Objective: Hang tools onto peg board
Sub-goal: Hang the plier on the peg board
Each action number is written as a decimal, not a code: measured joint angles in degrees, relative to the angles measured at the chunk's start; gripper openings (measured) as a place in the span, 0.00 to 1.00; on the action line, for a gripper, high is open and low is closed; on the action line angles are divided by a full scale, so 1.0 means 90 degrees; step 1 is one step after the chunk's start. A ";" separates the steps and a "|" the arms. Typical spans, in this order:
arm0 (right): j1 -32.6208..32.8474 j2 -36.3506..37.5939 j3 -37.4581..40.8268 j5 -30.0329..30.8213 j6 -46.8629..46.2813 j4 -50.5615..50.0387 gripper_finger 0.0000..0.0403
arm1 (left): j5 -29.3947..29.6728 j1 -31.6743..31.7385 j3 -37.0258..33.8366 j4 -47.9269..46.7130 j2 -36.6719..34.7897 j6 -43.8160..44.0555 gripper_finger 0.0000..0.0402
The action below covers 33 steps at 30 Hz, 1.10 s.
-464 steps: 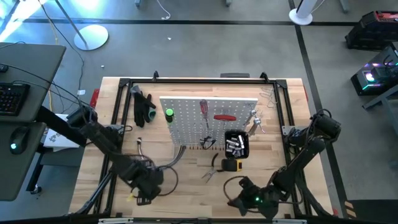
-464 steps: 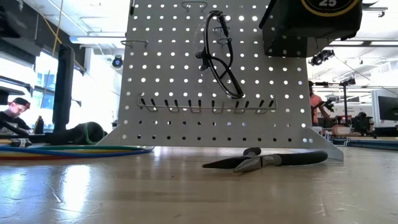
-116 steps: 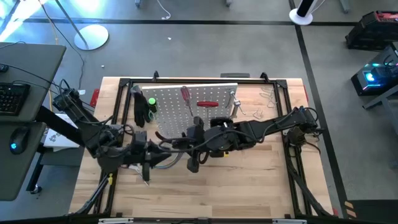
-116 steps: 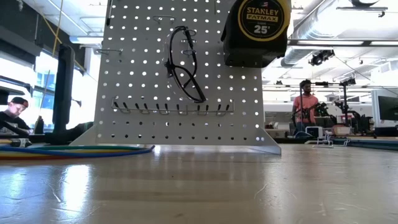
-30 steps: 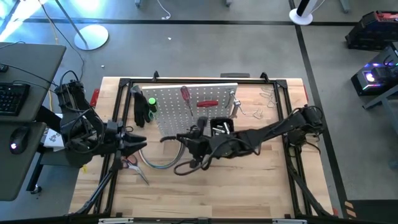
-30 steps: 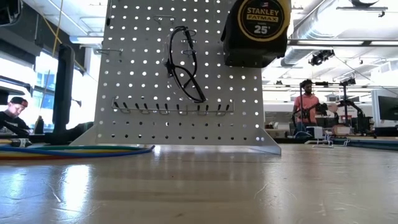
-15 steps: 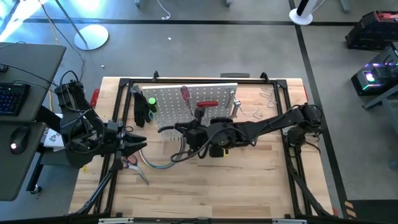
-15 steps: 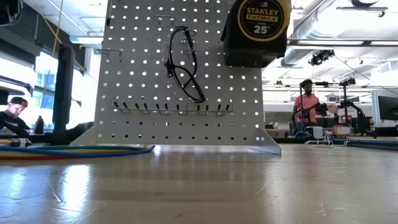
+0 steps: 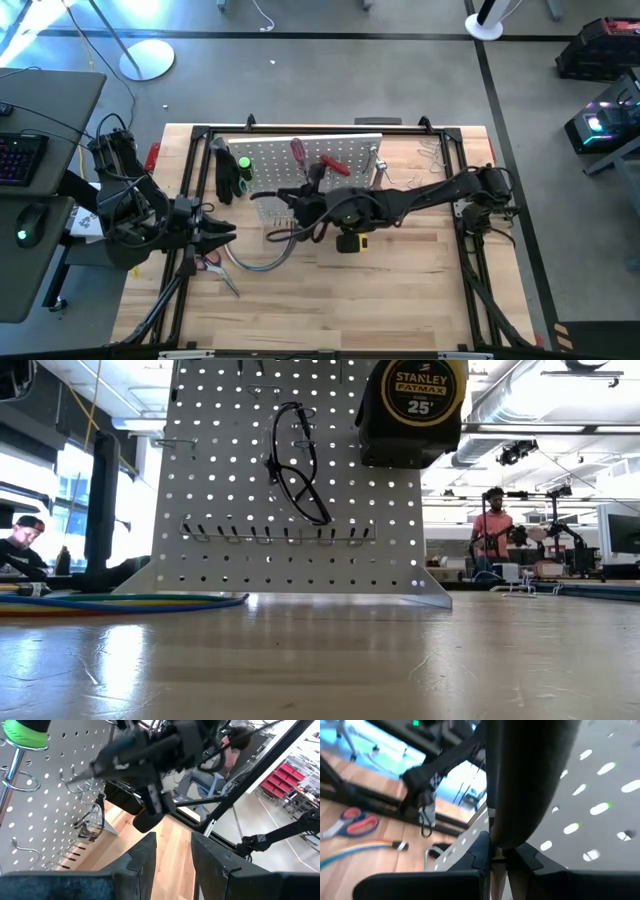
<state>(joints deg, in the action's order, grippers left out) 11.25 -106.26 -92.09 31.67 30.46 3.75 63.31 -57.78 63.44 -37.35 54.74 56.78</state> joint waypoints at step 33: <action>-0.0138 0.0116 -0.0062 -0.0310 -0.1001 -0.1013 0.06 | 0.0033 0.0000 0.0000 -0.0157 0.0000 0.0010 0.29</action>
<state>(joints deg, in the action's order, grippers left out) 10.00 -105.21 -92.64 28.88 21.45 -5.37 63.60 -57.78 63.44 -38.76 54.74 56.87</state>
